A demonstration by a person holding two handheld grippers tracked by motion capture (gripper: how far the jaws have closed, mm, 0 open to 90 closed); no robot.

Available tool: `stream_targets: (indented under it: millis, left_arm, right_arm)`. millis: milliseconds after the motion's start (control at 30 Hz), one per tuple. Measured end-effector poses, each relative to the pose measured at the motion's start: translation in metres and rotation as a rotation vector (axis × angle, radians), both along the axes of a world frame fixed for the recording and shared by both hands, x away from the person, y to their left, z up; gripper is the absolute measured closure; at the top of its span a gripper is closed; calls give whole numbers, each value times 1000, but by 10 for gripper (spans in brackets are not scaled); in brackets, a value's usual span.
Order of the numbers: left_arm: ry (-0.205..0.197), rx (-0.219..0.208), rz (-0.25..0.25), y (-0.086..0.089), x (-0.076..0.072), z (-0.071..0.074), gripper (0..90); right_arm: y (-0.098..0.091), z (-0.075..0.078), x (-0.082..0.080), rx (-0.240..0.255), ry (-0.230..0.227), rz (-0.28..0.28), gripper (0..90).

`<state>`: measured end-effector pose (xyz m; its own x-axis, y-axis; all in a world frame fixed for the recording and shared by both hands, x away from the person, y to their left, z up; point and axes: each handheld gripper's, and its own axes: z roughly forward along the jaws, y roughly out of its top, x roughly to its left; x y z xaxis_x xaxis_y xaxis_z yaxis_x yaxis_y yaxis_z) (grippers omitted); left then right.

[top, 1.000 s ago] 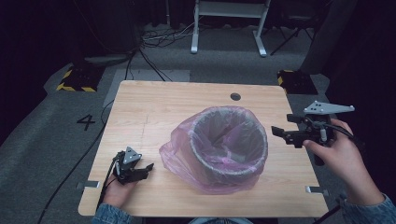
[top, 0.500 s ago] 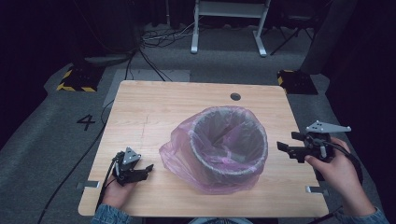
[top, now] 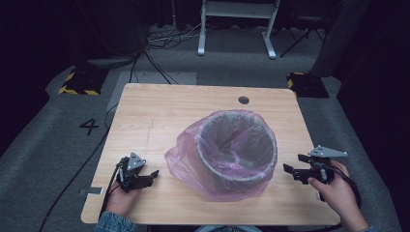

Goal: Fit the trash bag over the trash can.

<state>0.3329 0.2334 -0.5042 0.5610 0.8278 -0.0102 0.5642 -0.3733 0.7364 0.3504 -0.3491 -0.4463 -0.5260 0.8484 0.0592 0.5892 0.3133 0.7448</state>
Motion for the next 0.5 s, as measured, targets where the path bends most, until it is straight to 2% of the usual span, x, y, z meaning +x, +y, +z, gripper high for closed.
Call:
stream_targets:
  millis: [133,300,500]
  left_arm:
    - [0,0,0,0,0,0,331]
    - [0,1,-1,0,0,0,331]
    - [0,1,0,0,0,0,331]
  right_arm:
    - [-3,-20,-2,-26,7,-12,208]
    - [-10,-42,-4,-27,11,-44,208]
    - [-16,-56,-7,-53,-13,-76,197]
